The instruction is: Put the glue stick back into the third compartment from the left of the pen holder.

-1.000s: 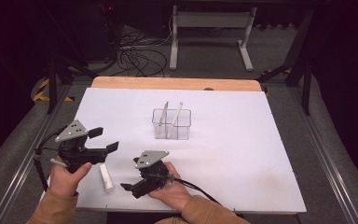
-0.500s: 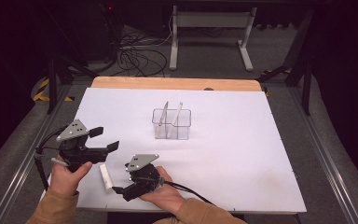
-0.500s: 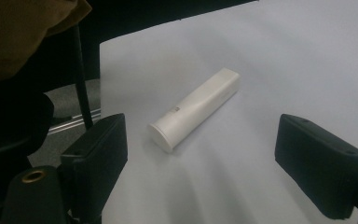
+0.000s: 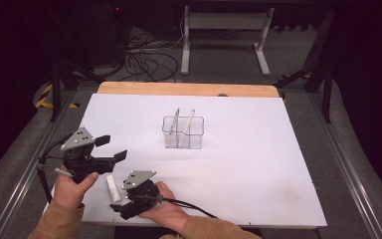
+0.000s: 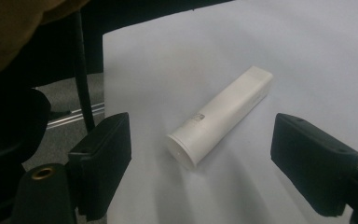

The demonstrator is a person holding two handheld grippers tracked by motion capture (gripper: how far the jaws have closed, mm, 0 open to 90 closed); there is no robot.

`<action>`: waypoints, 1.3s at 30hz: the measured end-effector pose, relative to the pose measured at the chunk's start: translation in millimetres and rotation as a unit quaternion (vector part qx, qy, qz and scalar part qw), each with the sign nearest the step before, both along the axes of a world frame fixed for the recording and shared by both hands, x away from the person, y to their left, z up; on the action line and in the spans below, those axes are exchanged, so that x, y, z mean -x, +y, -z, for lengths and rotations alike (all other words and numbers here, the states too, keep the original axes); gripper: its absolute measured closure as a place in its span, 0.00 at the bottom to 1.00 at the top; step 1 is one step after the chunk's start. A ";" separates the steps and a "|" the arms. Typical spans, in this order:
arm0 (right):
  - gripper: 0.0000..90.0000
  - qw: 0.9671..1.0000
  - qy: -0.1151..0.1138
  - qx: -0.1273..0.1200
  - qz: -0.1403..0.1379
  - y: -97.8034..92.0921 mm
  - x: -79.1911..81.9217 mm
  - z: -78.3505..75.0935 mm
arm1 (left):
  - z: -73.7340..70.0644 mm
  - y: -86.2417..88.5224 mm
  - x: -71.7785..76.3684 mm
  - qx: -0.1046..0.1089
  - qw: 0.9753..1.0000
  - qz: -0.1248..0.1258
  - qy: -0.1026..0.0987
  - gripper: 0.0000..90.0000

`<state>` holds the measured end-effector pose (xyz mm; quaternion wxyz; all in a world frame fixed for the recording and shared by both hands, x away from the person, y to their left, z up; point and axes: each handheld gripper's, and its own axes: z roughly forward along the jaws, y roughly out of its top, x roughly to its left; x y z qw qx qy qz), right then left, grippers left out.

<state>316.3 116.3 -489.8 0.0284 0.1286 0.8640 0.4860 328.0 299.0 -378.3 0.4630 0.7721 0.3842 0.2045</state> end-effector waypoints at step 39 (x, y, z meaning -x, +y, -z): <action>0.42 0.996 -0.020 0.046 0.070 16.5 0.6 5.8 | 0.3 0.1 -0.5 -0.003 1.000 -0.003 -0.004 0.23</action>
